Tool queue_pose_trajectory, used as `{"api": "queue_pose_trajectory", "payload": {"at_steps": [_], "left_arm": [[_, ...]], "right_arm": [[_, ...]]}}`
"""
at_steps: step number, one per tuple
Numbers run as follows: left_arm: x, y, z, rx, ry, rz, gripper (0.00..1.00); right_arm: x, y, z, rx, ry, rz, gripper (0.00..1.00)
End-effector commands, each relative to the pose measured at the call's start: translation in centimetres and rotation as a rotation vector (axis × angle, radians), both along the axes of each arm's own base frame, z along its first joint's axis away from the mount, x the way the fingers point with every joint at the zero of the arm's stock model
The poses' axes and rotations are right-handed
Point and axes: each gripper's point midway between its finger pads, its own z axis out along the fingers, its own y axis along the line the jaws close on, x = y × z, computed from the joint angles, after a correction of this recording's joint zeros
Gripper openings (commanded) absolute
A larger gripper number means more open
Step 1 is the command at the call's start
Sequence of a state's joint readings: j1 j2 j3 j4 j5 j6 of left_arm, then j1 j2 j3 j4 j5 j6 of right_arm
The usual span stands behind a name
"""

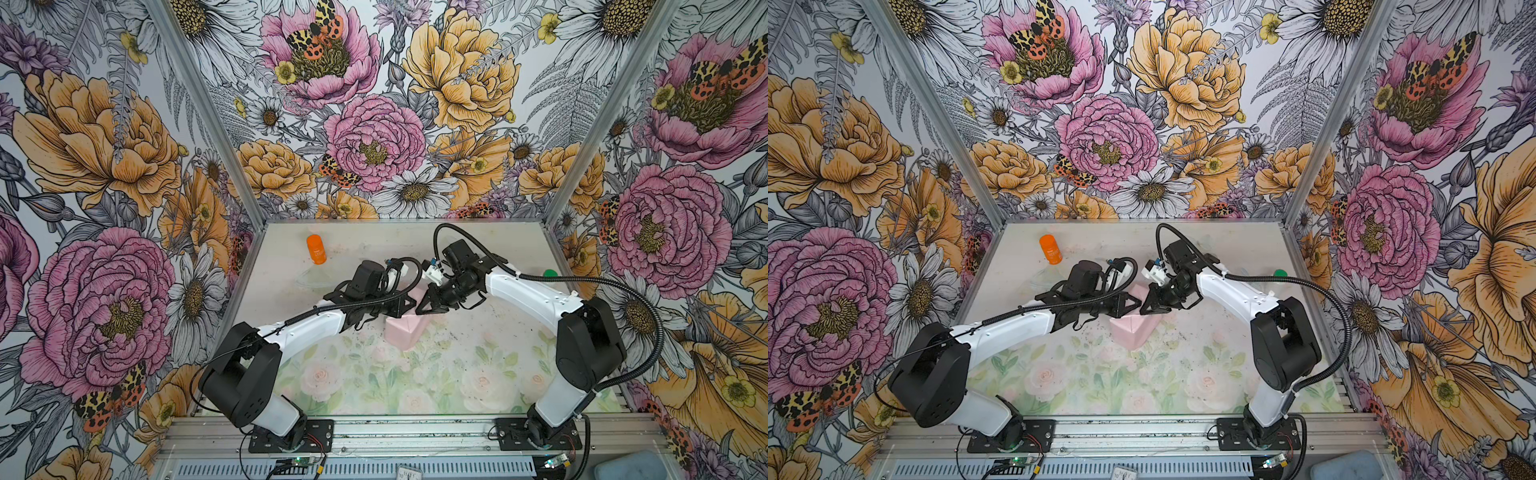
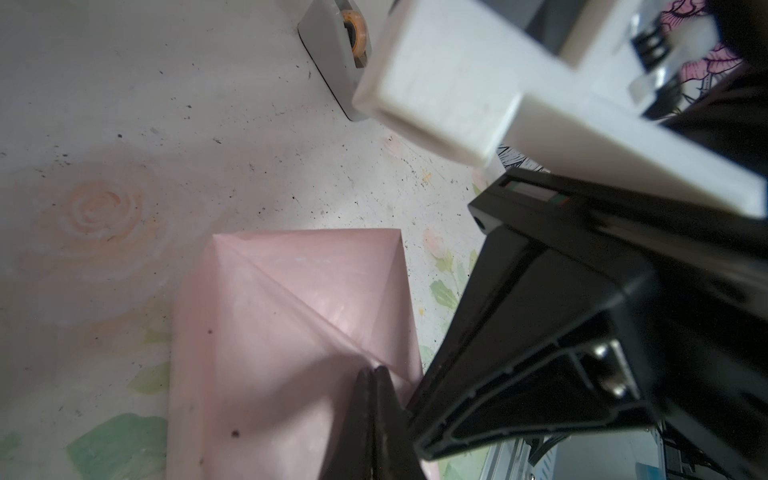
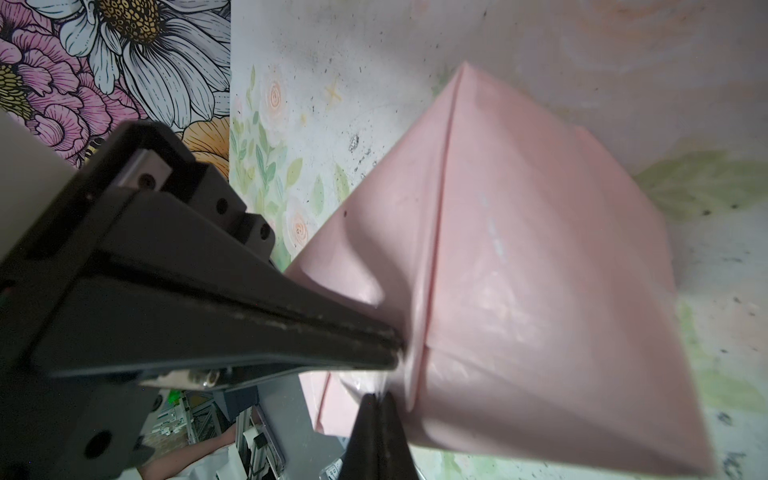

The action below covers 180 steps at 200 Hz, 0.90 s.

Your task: Wrap the gift box in paper

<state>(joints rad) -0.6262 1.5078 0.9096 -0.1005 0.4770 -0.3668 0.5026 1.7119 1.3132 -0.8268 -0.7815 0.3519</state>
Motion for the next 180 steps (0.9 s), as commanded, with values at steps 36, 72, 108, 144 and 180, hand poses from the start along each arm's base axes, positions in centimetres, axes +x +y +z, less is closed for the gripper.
{"api": "queue_pose_trajectory", "payload": {"at_steps": [36,72,108,144,180], "left_arm": [[0.0,1.5,-3.9,0.115,0.050,0.050,0.00],[0.0,1.5,-4.0,0.116,0.052,0.052,0.00],[0.0,1.4,-4.0,0.113,0.053,0.050,0.00],[0.0,1.4,-3.8,0.108,0.048,0.049,0.00],[0.0,1.5,-3.8,0.110,0.045,0.051,0.00]], "right_arm": [[-0.5,-0.3,0.6,-0.020,0.033,-0.022,0.13],[-1.0,-0.6,1.3,-0.016,0.024,-0.034,0.14],[-1.3,-1.0,1.3,-0.023,0.023,-0.041,0.10],[-1.3,-1.6,0.2,-0.060,0.028,-0.056,0.00],[-1.6,-2.1,-1.1,-0.091,0.045,-0.063,0.00]]}}
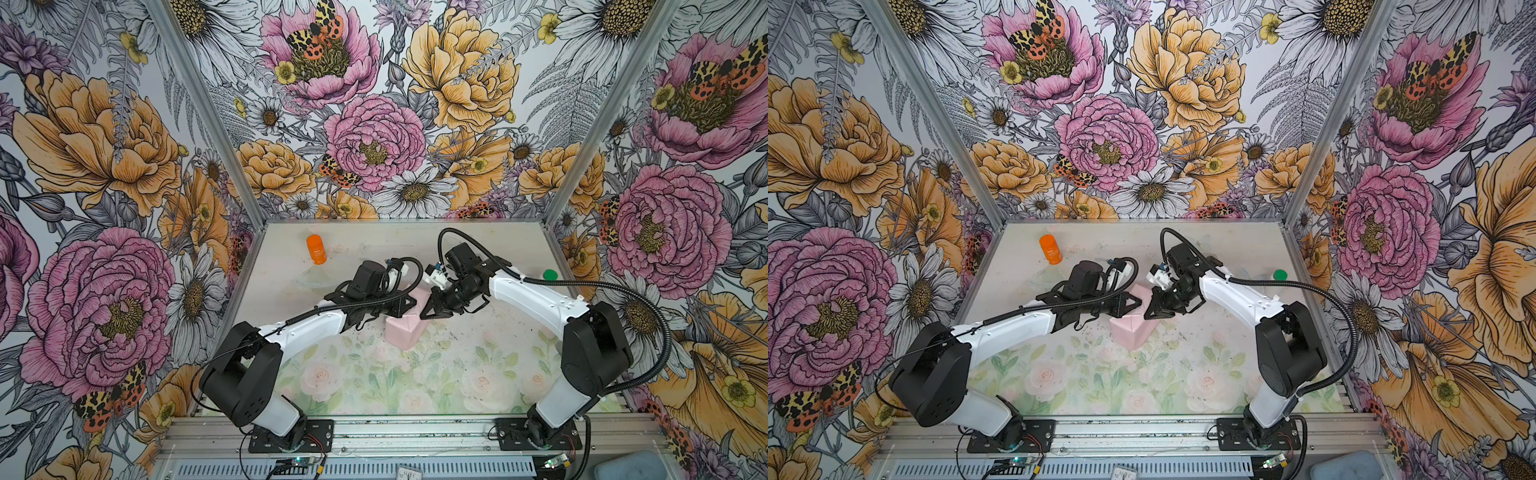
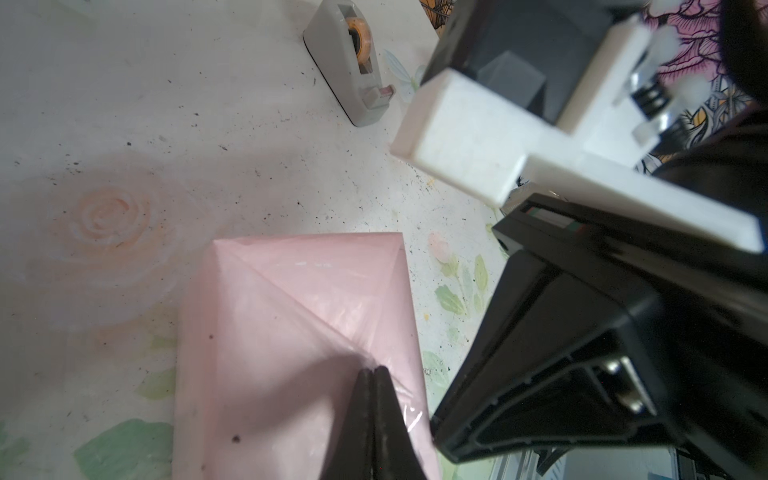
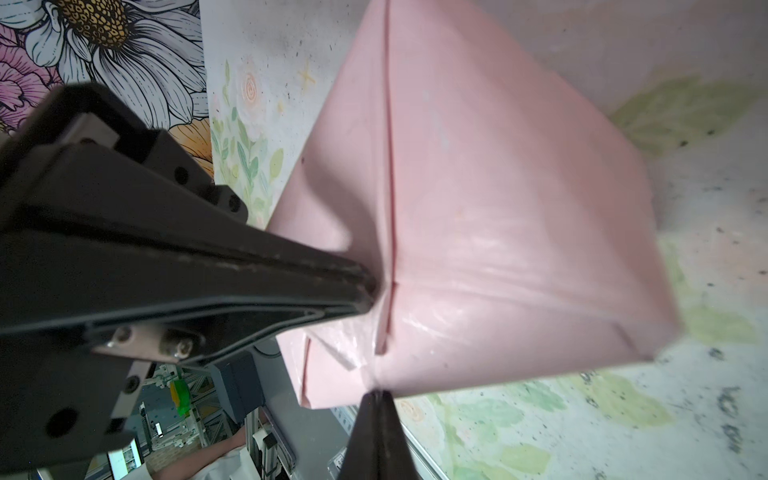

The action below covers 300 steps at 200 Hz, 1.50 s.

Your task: Wrap the gift box in paper

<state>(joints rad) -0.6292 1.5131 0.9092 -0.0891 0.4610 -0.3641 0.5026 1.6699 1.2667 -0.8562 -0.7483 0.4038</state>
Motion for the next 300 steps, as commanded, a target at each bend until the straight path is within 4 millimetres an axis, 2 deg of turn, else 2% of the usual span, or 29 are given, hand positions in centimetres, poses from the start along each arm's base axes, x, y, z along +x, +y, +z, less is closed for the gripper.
{"api": "queue_pose_trajectory", "payload": {"at_steps": [1,35,48,60,85,144,187,204,232,257,277,300], "left_arm": [[-0.3,1.5,-3.6,0.104,0.058,0.043,0.00],[-0.2,1.5,-3.6,0.104,0.056,0.042,0.00],[-0.2,1.5,-3.6,0.104,0.057,0.042,0.00],[-0.2,1.5,-3.5,0.102,0.055,0.042,0.00],[-0.2,1.5,-3.5,0.103,0.054,0.043,0.00],[-0.2,1.5,-3.4,0.102,0.049,0.042,0.00],[-0.3,1.4,-3.3,0.102,0.046,0.041,0.00],[-0.3,1.4,-3.3,0.102,0.046,0.041,0.00],[-0.3,1.5,-2.8,0.096,0.033,0.045,0.00],[-0.3,1.5,-2.7,0.097,0.027,0.050,0.00],[-0.2,1.4,-2.7,0.094,0.029,0.044,0.00],[-0.2,1.5,-2.4,0.092,0.021,0.048,0.00]], "right_arm": [[-0.4,-1.0,-0.5,-0.043,-0.004,-0.017,0.00],[0.1,-1.1,-0.9,-0.055,-0.013,-0.026,0.00],[0.2,-1.1,-0.8,-0.053,-0.019,-0.029,0.07],[0.3,-1.0,-0.5,-0.048,-0.028,-0.029,0.09],[0.2,-1.1,-0.1,-0.043,-0.036,-0.036,0.09],[0.9,-0.9,-0.9,-0.039,-0.046,-0.046,0.05],[1.9,-1.3,-1.2,-0.058,-0.082,-0.079,0.14],[1.9,-2.1,-0.5,-0.078,-0.119,-0.109,0.21],[1.9,-3.4,2.0,-0.096,-0.216,-0.171,0.35],[1.6,-3.4,3.8,-0.108,-0.287,-0.198,0.43],[1.7,-2.6,4.3,-0.114,-0.306,-0.194,0.43],[1.5,-0.8,4.5,-0.100,-0.309,-0.146,0.34]]}}
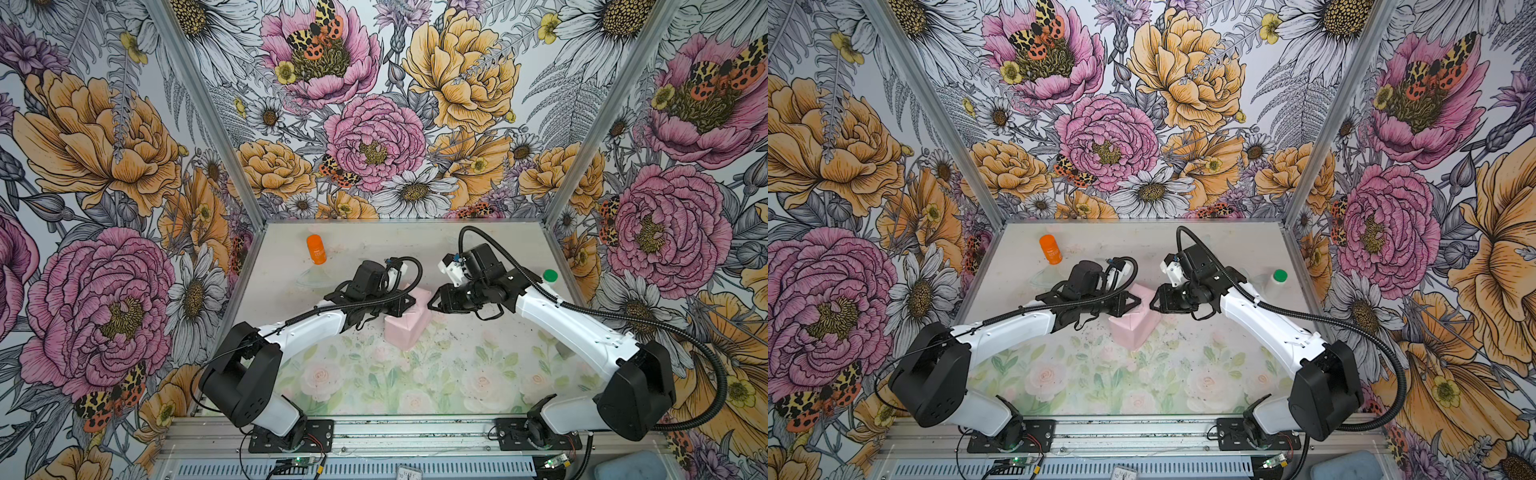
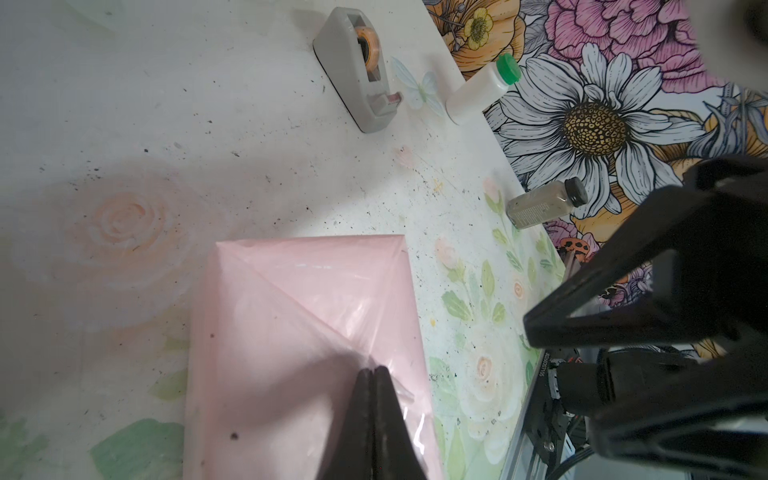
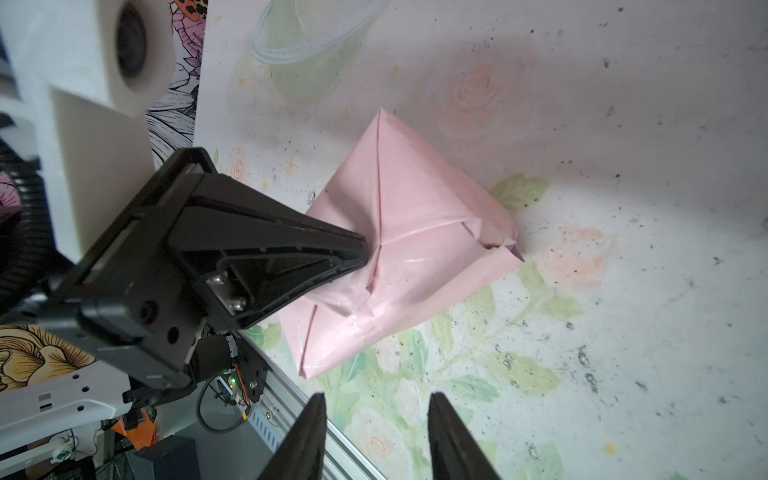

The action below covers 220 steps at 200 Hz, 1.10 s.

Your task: Wrap the gift box in paper

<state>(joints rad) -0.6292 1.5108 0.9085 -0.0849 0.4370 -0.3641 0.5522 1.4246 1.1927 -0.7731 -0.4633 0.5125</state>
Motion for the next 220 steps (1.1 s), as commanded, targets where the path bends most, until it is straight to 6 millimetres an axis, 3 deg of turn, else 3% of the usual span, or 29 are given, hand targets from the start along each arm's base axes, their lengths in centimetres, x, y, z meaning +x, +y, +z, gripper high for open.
{"api": "queue_pose_trajectory", "payload": {"at_steps": [1,36,80,128,155,184,220], "left_arm": [[-0.6,1.3,-2.4,0.084,0.035,0.029,0.00],[-0.6,1.3,-2.6,0.088,0.039,0.030,0.00],[-0.7,1.4,-2.6,0.088,0.036,0.030,0.00],[-0.6,1.4,-1.8,0.074,0.021,0.031,0.00],[-0.5,1.3,-0.6,0.056,-0.003,0.033,0.02],[-0.3,1.1,1.8,0.016,-0.052,0.036,0.05],[0.0,1.1,5.1,-0.047,-0.124,0.047,0.09]], "right_arm": [[0.9,1.4,0.6,-0.009,-0.033,0.009,0.33],[0.7,3.8,0.2,0.018,-0.021,0.069,0.17],[1.2,4.5,-0.9,0.029,-0.010,0.085,0.05],[1.5,2.7,-4.8,-0.060,0.048,0.034,0.00],[1.0,1.8,-6.0,-0.084,0.074,0.015,0.00],[0.8,2.0,-5.1,-0.058,0.068,0.022,0.00],[1.0,3.1,-1.6,0.026,0.000,0.051,0.05]]}}
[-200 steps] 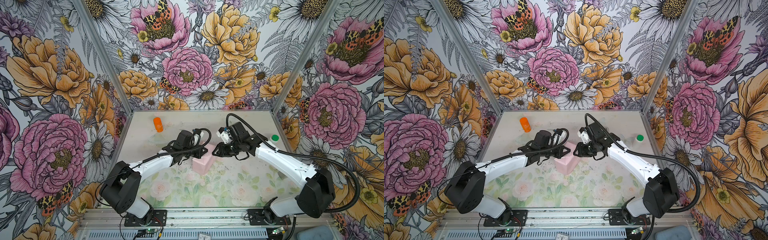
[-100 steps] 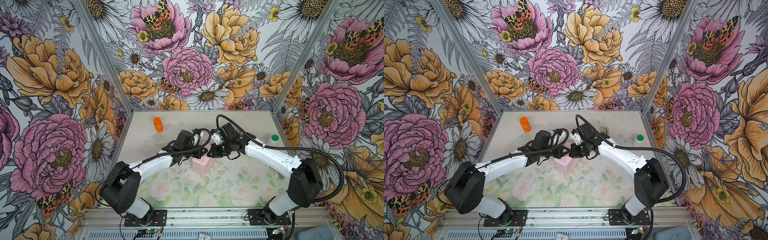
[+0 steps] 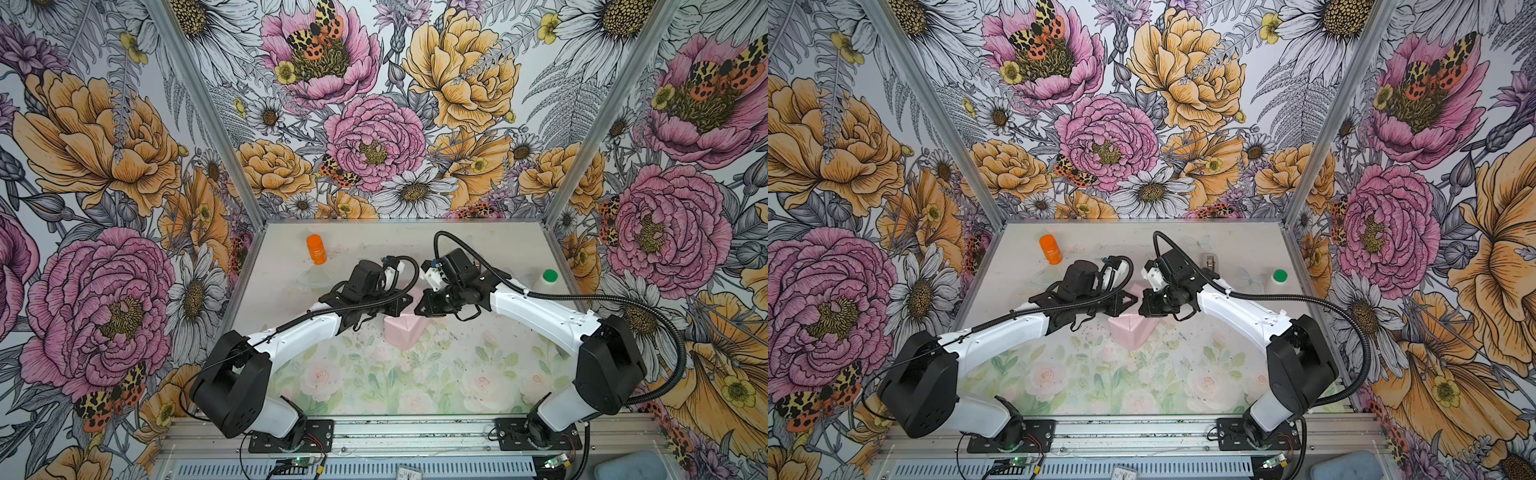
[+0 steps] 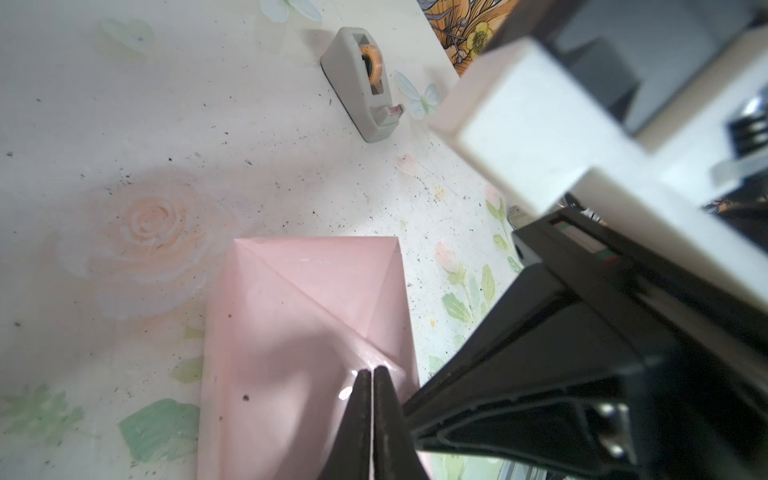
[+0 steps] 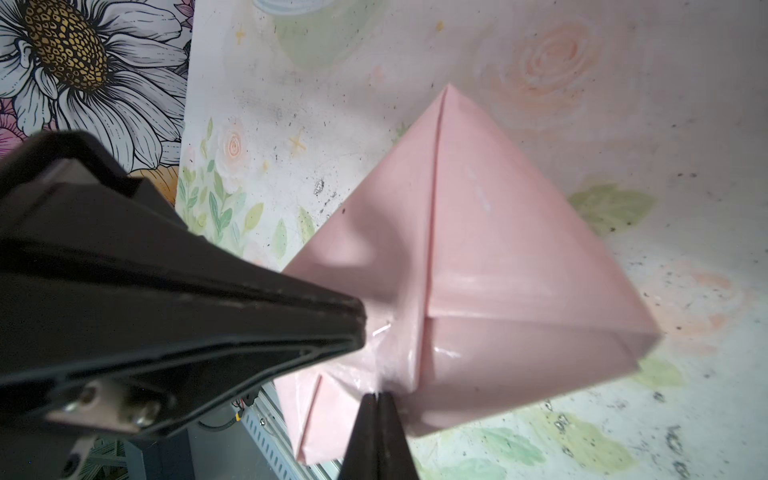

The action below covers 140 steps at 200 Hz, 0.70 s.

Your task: Wrap the gift box in paper

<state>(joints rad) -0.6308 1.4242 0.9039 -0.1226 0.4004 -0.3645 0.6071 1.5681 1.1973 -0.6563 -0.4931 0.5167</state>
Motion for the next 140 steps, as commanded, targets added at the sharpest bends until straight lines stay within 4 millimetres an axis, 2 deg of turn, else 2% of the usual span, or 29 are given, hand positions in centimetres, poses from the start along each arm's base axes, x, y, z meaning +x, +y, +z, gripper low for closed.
{"api": "queue_pose_trajectory", "payload": {"at_steps": [1,16,31,52,68,94,118,140], "left_arm": [[0.3,0.2,2.8,-0.038,-0.078,0.017,0.09],[0.4,0.3,3.2,-0.042,-0.086,0.022,0.09],[0.4,0.6,2.5,-0.025,-0.072,0.027,0.07],[0.3,0.9,0.6,0.015,-0.034,0.032,0.04],[0.0,1.1,-0.7,0.035,-0.004,0.032,0.04],[-0.2,1.3,-2.1,0.057,0.024,0.039,0.03],[-0.1,1.6,-2.9,0.076,0.038,0.048,0.02],[-0.1,1.7,-3.3,0.082,0.046,0.049,0.02]], "right_arm": [[0.2,-0.4,1.8,0.020,-0.037,-0.016,0.05],[0.2,-0.4,3.2,0.043,-0.067,-0.016,0.11],[0.3,-0.4,4.5,0.063,-0.095,-0.017,0.17],[0.4,-0.4,5.6,0.080,-0.120,-0.019,0.18],[0.8,-0.1,5.7,0.080,-0.125,-0.017,0.15],[1.4,0.3,5.0,0.064,-0.113,-0.014,0.08],[1.8,0.5,3.1,0.030,-0.081,-0.013,0.02],[2.0,0.1,0.6,-0.026,-0.044,-0.030,0.00]]}}
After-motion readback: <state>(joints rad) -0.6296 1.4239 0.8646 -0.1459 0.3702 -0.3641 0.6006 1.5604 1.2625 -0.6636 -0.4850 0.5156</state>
